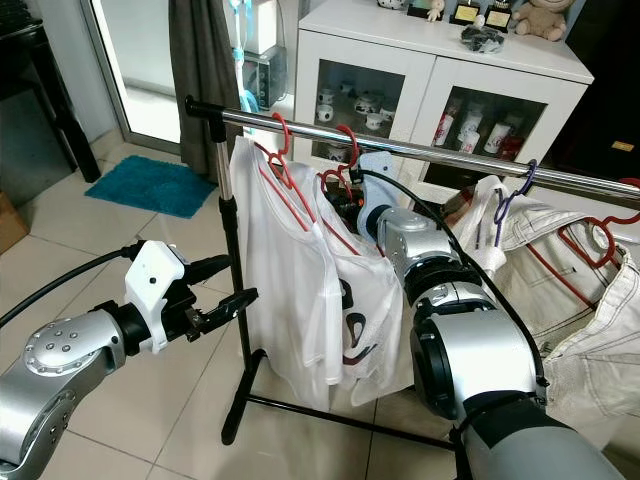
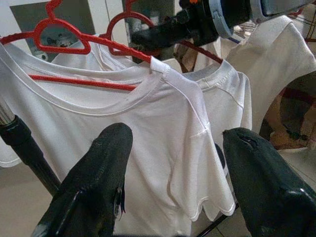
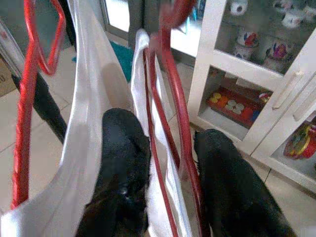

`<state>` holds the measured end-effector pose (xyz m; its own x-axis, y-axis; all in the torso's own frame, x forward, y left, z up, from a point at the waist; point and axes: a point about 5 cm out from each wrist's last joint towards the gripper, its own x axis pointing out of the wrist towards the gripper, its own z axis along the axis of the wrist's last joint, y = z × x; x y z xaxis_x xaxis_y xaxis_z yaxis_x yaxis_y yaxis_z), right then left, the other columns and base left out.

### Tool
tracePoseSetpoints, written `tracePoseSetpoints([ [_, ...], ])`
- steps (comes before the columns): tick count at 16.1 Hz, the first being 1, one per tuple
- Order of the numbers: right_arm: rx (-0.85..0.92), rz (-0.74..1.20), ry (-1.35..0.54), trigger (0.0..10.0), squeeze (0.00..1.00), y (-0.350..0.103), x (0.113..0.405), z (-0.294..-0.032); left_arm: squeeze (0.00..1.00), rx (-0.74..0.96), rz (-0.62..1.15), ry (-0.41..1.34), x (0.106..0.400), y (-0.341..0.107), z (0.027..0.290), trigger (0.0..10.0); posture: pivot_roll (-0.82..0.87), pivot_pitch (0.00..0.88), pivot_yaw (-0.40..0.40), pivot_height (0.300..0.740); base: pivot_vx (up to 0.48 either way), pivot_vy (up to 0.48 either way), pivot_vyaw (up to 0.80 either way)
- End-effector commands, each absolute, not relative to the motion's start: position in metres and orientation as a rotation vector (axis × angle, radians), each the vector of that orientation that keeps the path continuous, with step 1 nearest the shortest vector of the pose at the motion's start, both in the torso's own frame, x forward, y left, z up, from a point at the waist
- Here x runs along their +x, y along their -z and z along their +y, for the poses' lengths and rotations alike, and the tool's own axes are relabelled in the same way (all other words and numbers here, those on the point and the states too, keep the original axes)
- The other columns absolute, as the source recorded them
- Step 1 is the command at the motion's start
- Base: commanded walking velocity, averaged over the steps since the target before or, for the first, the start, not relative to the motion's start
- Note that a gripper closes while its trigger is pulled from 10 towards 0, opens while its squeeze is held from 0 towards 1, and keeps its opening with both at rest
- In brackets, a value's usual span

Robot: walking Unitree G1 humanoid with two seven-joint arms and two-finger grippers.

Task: Hang hanger

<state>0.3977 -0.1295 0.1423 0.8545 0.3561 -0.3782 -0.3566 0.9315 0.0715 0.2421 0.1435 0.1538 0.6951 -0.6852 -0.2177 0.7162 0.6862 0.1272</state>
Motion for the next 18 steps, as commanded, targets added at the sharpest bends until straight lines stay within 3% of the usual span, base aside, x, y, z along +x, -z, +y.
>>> tracePoseSetpoints([
  [1, 0.004, 0.375, -0.379, 0.0, 0.0, -0.149, 0.4, -0.13, 0.0, 0.219, 0.152, 0.803, 0.242, -0.157, 0.14, 10.0, -0.02, 0.0, -0.067, 0.74, 0.0, 0.0, 0.0],
  [11, 0.019, 0.363, -0.381, 0.0, 0.0, -0.15, 0.401, -0.132, 0.0, 0.221, 0.151, 0.81, 0.244, -0.157, 0.139, 10.0, -0.03, 0.0, -0.057, 0.74, 0.0, 0.0, 0.0],
  [15, 0.016, 0.302, -0.395, 0.0, 0.0, -0.156, 0.402, -0.132, 0.0, 0.212, 0.143, 0.783, 0.246, -0.156, 0.139, 10.0, -0.04, 0.0, -0.057, 0.74, 0.0, 0.0, 0.0],
  [18, -0.016, 0.205, -0.374, 0.0, 0.0, -0.166, 0.404, -0.146, 0.0, 0.223, 0.132, 0.686, 0.254, -0.154, 0.139, 10.0, -0.05, 0.0, -0.053, 0.74, 0.0, 0.0, 0.0],
])
